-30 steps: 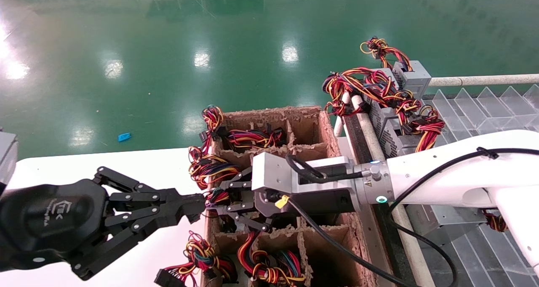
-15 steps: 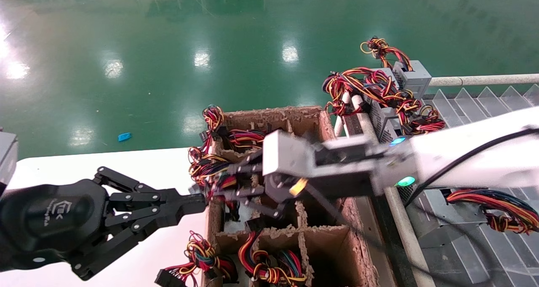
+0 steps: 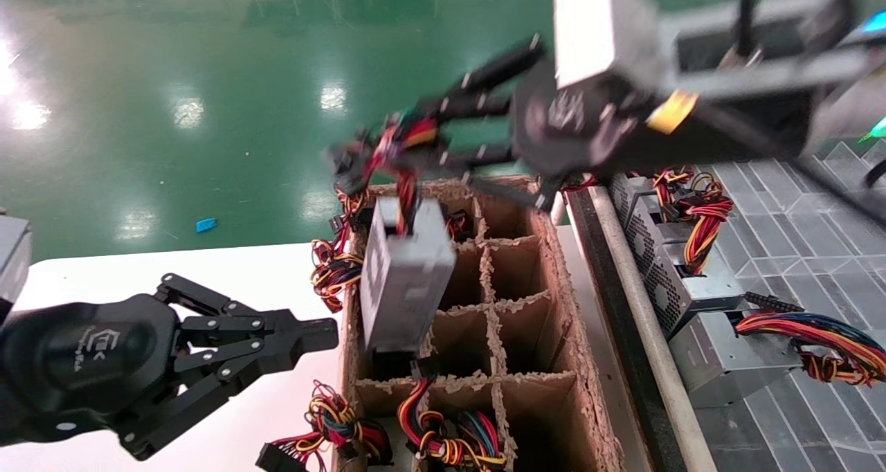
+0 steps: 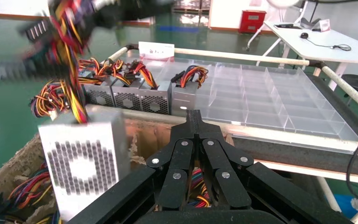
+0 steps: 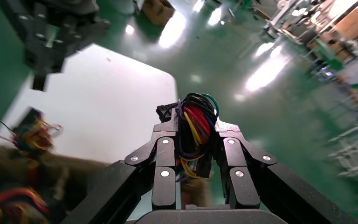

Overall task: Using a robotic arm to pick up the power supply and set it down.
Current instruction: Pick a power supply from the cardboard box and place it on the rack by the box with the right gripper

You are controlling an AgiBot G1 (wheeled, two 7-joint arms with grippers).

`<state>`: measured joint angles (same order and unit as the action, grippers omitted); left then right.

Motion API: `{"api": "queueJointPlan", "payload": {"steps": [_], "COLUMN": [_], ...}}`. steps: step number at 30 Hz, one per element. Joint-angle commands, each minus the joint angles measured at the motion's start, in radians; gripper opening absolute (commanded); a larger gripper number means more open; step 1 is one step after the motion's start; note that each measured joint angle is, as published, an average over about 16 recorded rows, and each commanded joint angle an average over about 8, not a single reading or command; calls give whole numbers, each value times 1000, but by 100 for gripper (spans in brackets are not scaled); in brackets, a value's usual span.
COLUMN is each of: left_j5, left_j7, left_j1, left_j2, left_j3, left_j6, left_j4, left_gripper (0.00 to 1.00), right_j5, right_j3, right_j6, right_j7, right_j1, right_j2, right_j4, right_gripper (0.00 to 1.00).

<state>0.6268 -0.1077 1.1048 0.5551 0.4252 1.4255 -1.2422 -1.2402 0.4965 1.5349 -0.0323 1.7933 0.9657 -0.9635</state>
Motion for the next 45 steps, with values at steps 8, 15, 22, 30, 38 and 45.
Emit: {"api": "queueJointPlan", "payload": {"steps": [8, 15, 22, 30, 38, 45], "left_j5": [0, 0, 0, 0, 0, 0], "left_j7": [0, 0, 0, 0, 0, 0], "left_j1": [0, 0, 0, 0, 0, 0], "left_j2": [0, 0, 0, 0, 0, 0], "left_j3": [0, 0, 0, 0, 0, 0], "left_j6": [0, 0, 0, 0, 0, 0], "left_j4": [0, 0, 0, 0, 0, 0], "left_gripper": [0, 0, 0, 0, 0, 0], "right_j5": [-98, -231, -368, -490, -591, -661], "right_j3": [32, 67, 91, 110, 128, 144], "right_j6": [23, -15, -76, -144, -197, -233], "right_j7": [-83, -158, -241, -286, -287, -279], "right_j1": [177, 293, 371, 422, 442, 427], "right_j2": [-27, -54, -84, -111, -147, -186], "right_j4": [20, 3, -20, -8, 8, 5], "right_gripper": [0, 0, 0, 0, 0, 0]}}
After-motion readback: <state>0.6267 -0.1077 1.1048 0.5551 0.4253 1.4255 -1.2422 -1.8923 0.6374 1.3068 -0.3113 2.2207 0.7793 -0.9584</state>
